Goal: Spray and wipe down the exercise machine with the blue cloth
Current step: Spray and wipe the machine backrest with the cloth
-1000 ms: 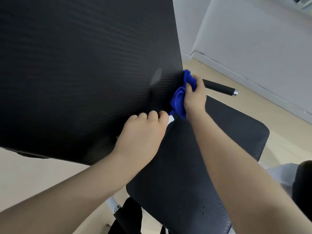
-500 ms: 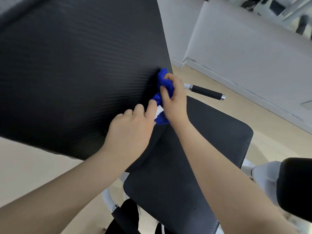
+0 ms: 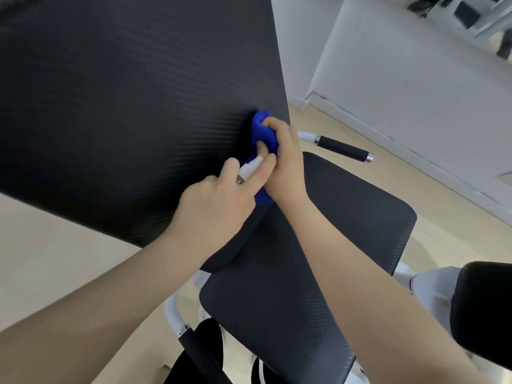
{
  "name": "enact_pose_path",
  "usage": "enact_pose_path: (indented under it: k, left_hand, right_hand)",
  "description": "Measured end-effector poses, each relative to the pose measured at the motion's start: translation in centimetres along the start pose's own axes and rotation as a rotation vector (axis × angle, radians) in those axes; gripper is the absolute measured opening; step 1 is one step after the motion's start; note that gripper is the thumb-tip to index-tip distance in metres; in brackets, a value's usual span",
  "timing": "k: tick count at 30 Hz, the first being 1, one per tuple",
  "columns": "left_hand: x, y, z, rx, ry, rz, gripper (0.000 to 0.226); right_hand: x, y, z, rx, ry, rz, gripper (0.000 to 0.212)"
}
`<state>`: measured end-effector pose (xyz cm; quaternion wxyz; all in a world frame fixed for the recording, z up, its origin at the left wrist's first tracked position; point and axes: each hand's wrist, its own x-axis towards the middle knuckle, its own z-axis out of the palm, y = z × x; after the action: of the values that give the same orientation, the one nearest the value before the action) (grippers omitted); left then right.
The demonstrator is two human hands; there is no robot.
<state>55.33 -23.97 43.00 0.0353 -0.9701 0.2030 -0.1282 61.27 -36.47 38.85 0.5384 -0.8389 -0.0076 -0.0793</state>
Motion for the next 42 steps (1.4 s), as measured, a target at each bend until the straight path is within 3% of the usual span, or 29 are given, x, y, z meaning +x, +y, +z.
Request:
enact_pose_path:
  k: [3,5,6,9,13,18,21,23,26,28,31,42]
  left_hand:
    - [-0.3,-0.2,-0.7,-0.003,-0.076,0.002,0.074]
    - [-0.5,-0.4,-1.4,-0.028,-0.116,-0.014,0.077]
    - [-0.4,-0.8,-2.0,-0.020,-0.114,-0.007,0.076]
    - [0.7,-1.7,-3.7,0.049,-0.059,0.031,0.065]
    - [3.8,-3.3,-7.7,0.199,0.073,-0.007,0.056]
    - [7.5,-5.2,-9.9,0.187,0.131,-0.100,0.059]
    - [8.0,-4.9,-10.4,0.262,0.072,-0.107,0.062]
    - [7.9,-4.6,-9.7,0.294,-0.010,-0.096,0.060]
    - [8.4,-4.4,-10.2,0.344,0.029,-0.114,0.058]
    - [7.8,-4.3,-9.8,0.341,-0.024,-0.139,0.056]
    - [6.9,-4.7,-10.5,0.342,0.023,-0.178,0.049]
    - [6.8,-4.6,-9.1,0.418,0.013,-0.123,0.053]
  right_hand:
    - [-0.3,2.8,-0.6,-0.080,-0.022,0.343,0.031]
    - [0.1,2.6,-0.9,0.028,-0.044,0.563,0.025]
    - [0.6,1.6,-0.9,0.084,-0.030,0.586,0.023]
    - [2.3,-3.1,-0.8,0.189,0.017,0.359,0.021]
    - [4.9,-8.1,-1.4,0.161,-0.068,0.041,0.024]
    - [4.3,-6.2,-2.9,0.067,-0.107,0.208,0.023]
    - [4.5,-6.5,-2.9,0.078,-0.111,0.277,0.023]
    - [4.7,-6.8,-3.1,0.081,-0.129,0.275,0.022]
    - [4.5,-6.8,-3.6,0.067,-0.148,0.245,0.021]
    - [4.3,-7.0,-3.5,0.033,-0.142,0.145,0.021]
    - [3.9,-7.7,-2.2,-0.008,-0.194,-0.002,0.024]
    - [4.9,-8.2,-3.5,0.003,-0.145,0.198,0.018]
